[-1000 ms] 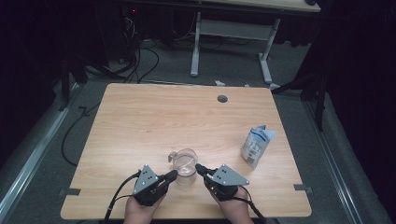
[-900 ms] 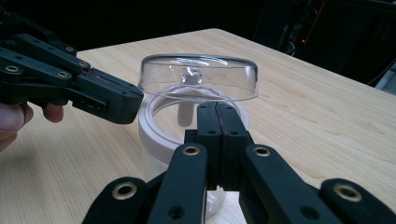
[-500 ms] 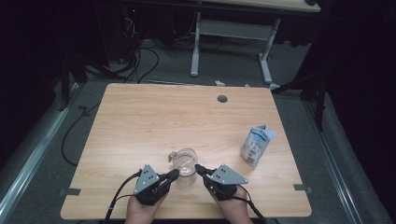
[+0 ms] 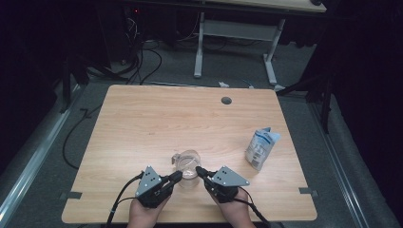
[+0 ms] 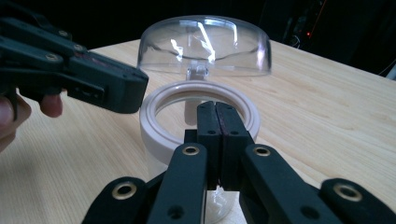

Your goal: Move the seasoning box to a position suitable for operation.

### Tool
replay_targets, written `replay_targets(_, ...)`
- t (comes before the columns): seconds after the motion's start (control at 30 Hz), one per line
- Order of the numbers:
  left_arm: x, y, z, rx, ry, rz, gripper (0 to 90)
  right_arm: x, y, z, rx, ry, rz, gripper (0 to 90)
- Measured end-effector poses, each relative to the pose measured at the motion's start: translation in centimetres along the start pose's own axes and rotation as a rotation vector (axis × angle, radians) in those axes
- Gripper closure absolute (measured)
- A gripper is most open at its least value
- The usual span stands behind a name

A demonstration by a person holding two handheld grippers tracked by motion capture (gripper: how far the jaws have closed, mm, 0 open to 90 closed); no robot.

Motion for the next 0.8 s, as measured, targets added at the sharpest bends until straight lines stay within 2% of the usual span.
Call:
replay_targets(0.17,0.4,-0.1,0.0,0.002,0.017,0.005,85.7,0.0,0.0,0.1,0.01,0.002,0.006,87.5)
replay_targets(0.57,1.6,-0.9,0.3,0.028,0.069,-0.012,85.7,-0.1,0.1,0.1,0.028,0.016,0.027,89.9)
replay_targets(0.73,2.0,-1.3,0.3,0.036,0.075,-0.002,85.7,-0.2,0.1,0.1,0.028,0.018,0.027,89.9)
replay_targets(0.77,2.4,-1.2,0.6,0.036,0.115,-0.028,85.7,-0.2,0.1,0.1,0.026,0.021,0.025,89.9)
replay_targets(0.8,2.6,-1.3,0.6,0.036,0.125,-0.03,85.7,-0.2,0.1,0.2,0.027,0.023,0.022,89.9)
Point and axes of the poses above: each handheld gripper's, and its own axes: z roughly forward along the jaws, x roughly out of its top, y roughly to its right, the point moved 8 cm from there along z, roughly forward along the jaws, and after that the axes turned 8 degrees about z, right-handed, at the moved point
